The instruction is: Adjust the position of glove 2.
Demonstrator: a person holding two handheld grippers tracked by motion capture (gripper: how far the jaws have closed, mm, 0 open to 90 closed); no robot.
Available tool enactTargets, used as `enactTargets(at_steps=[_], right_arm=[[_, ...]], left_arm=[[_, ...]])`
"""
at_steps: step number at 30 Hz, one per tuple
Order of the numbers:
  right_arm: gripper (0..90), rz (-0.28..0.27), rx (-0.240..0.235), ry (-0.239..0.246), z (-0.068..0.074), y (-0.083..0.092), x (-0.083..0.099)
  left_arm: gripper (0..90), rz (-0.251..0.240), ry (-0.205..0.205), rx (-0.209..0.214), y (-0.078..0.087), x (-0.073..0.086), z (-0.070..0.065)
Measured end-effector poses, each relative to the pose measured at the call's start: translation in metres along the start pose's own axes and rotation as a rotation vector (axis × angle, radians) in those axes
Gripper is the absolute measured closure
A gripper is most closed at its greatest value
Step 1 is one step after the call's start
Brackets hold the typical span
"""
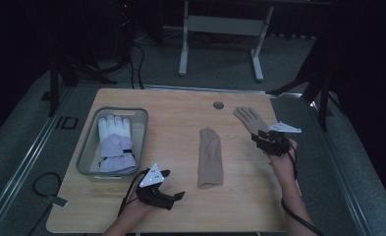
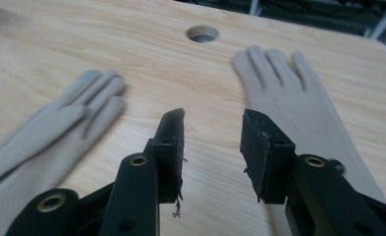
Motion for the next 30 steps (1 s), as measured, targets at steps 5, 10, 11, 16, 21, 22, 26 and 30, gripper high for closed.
enactTargets(at_steps=[5, 10, 11, 16, 21, 22, 26, 30], right_arm=[[59.7, 0.010, 0.046, -0.008, -0.026, -0.005, -0.001], [59.8, 0.040, 0.091, -0.042, -0.049, -0.014, -0.003], [59.6, 0.048, 0.090, -0.045, -0.052, -0.016, -0.003], [55.0, 0.067, 0.116, -0.030, -0.063, -0.030, -0.006], [52.9, 0.114, 0.138, -0.016, -0.068, -0.045, -0.008], [53.1, 0.119, 0.128, -0.013, -0.068, -0.047, -0.008], [54.0, 0.145, 0.109, -0.025, -0.071, -0.058, -0.006], [56.3, 0.149, 0.091, -0.045, -0.075, -0.065, -0.005]], left_arm=[[6.7, -0.005, -0.007, 0.013, 0.000, 0.001, 0.000], [6.7, -0.004, -0.004, 0.012, 0.000, 0.002, 0.001], [6.7, -0.005, -0.004, 0.013, 0.000, 0.002, 0.001], [6.7, -0.001, -0.016, 0.012, -0.002, 0.002, 0.001], [6.7, -0.003, -0.006, 0.015, -0.003, 0.003, 0.002], [6.7, -0.002, -0.004, 0.014, -0.003, 0.003, 0.002], [6.7, -0.003, -0.002, 0.014, -0.003, 0.004, 0.002], [6.7, -0.005, 0.004, 0.015, -0.002, 0.004, 0.003]])
Point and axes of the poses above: each handheld gripper's, and its own axes: y roughly backward along the jaws, x roughly out of its underside, z roughly to its left, the point moved 6 cm from there along -y, roughly forward along the jaws, and after that the axes turned 14 degrees about z, right-handed, at the moved point
